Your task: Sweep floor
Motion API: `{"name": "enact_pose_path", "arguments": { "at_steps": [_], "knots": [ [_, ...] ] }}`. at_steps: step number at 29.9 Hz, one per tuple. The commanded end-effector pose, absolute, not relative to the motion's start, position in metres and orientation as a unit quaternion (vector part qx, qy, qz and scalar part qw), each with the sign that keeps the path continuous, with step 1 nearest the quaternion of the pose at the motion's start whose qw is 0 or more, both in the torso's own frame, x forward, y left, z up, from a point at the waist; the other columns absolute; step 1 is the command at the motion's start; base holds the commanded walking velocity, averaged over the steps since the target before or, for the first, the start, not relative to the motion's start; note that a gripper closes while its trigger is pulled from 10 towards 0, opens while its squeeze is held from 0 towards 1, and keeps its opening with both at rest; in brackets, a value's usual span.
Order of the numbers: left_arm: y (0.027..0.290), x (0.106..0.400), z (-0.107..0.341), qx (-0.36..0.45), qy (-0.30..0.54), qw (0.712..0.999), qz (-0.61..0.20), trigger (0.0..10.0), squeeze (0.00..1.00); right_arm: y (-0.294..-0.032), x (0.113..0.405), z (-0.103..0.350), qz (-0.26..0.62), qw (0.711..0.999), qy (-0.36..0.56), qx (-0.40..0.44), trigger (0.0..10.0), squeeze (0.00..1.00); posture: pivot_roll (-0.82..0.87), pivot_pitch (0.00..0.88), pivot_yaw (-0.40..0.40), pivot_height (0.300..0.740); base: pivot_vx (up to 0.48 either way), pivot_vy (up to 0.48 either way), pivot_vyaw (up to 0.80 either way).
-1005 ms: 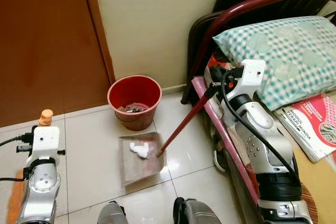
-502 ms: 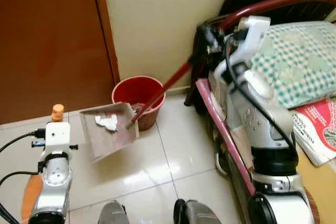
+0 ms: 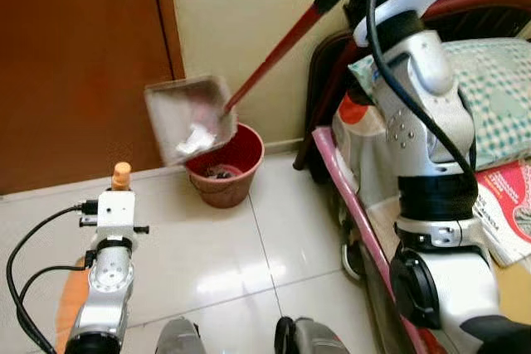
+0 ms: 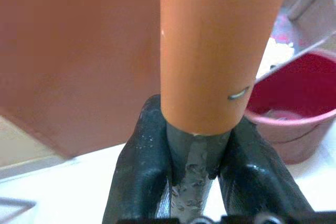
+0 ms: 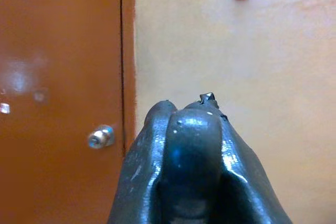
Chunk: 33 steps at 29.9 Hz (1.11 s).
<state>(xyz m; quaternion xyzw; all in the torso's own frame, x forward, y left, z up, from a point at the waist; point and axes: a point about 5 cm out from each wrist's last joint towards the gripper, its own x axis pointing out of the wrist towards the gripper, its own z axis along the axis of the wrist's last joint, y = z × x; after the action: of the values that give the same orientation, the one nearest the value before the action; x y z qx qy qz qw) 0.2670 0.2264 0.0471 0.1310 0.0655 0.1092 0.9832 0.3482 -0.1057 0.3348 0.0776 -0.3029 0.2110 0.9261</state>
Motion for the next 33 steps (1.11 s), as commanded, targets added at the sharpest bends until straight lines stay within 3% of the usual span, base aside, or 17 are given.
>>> {"name": "enact_pose_path", "arguments": {
  "at_steps": [1, 5, 14, 21, 27, 33],
  "knots": [
    [0.203, 0.274, 0.058, 0.074, 0.027, 0.995, 0.06, 10.0, 0.0, -0.106, 0.346, 0.347, 0.207, 0.917, -0.335, 0.061, 10.0, 0.0, 0.01, 0.075, -0.07, 0.74, 0.0, 0.0, 0.0],
    [0.189, 0.278, 0.064, 0.08, 0.011, 0.996, 0.023, 10.0, 0.0, -0.093, 0.344, 0.332, 0.215, 0.913, -0.347, -0.007, 10.0, 0.0, 0.02, 0.077, -0.067, 0.74, 0.0, 0.0, 0.0],
    [0.188, 0.275, 0.062, 0.076, 0.016, 0.997, 0.017, 10.0, 0.0, -0.072, 0.341, 0.293, 0.219, 0.911, -0.343, -0.072, 10.0, 0.0, 0.03, 0.081, -0.068, 0.74, 0.0, 0.0, 0.0],
    [0.189, 0.274, 0.064, 0.075, 0.016, 0.997, 0.013, 10.0, 0.0, -0.057, 0.335, 0.292, 0.224, 0.898, -0.368, -0.088, 10.0, 0.0, 0.03, 0.08, -0.068, 0.74, 0.0, 0.0, 0.0],
    [0.179, 0.278, 0.078, 0.054, -0.018, 0.998, 0.001, 10.0, 0.0, -0.03, 0.315, 0.284, 0.275, 0.859, -0.412, -0.129, 10.0, 0.0, 0.03, 0.079, -0.077, 0.74, 0.0, 0.0, 0.0],
    [0.171, 0.284, 0.1, 0.049, -0.067, 0.997, -0.011, 10.0, 0.0, -0.026, 0.306, 0.274, 0.288, 0.84, -0.43, -0.161, 10.0, 0.0, 0.04, 0.081, -0.084, 0.74, 0.0, 0.0, 0.0]
  ]
}}
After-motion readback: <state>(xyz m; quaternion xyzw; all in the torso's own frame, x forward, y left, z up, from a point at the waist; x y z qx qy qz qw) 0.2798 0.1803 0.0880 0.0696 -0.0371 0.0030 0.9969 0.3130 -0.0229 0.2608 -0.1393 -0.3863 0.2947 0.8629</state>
